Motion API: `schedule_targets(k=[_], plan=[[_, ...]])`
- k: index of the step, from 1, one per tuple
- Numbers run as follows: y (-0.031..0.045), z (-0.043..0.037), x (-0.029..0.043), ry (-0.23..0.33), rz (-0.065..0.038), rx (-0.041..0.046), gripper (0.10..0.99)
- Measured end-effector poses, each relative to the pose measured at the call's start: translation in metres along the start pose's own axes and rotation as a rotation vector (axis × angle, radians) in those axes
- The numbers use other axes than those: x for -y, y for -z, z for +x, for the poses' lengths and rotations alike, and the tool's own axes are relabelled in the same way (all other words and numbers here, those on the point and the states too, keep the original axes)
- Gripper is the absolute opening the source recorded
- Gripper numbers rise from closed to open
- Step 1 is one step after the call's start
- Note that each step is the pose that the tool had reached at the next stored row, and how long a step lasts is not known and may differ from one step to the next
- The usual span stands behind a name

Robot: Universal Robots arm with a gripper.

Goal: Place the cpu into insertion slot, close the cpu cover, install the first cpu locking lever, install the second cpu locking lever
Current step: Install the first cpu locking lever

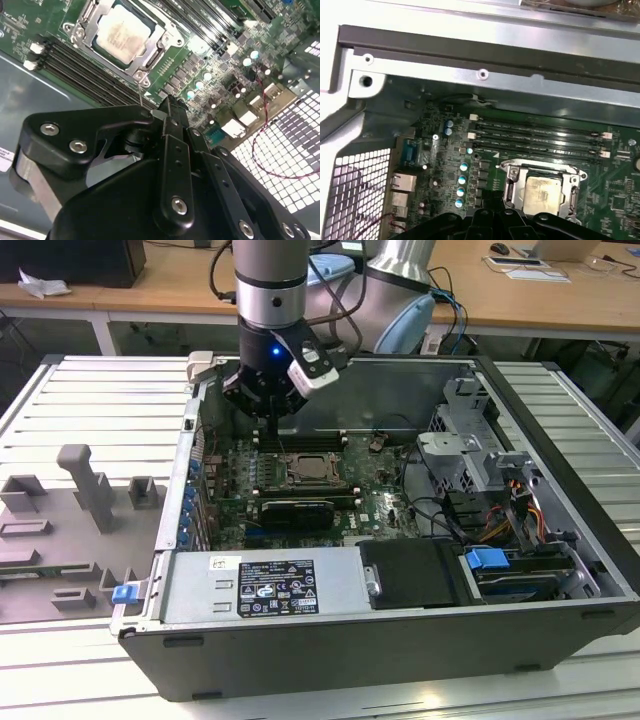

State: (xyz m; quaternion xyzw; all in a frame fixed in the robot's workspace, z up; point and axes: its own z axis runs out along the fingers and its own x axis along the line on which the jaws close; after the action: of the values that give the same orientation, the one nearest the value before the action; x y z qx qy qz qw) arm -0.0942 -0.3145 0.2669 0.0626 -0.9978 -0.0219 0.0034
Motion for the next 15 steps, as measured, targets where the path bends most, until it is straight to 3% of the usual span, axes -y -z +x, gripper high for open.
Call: schedule_targets(k=[3, 7, 15], plan=[[-0.0022, 0.0039, -0.0016, 0.000, -0.002, 0.0002, 0.106], [-0.0055, 0.0036, -0.0093, -0.003, -0.003, 0.0005, 0.106], [-0.0074, 0.0046, -0.0166, -0.003, -0.007, 0.0010, 0.106]])
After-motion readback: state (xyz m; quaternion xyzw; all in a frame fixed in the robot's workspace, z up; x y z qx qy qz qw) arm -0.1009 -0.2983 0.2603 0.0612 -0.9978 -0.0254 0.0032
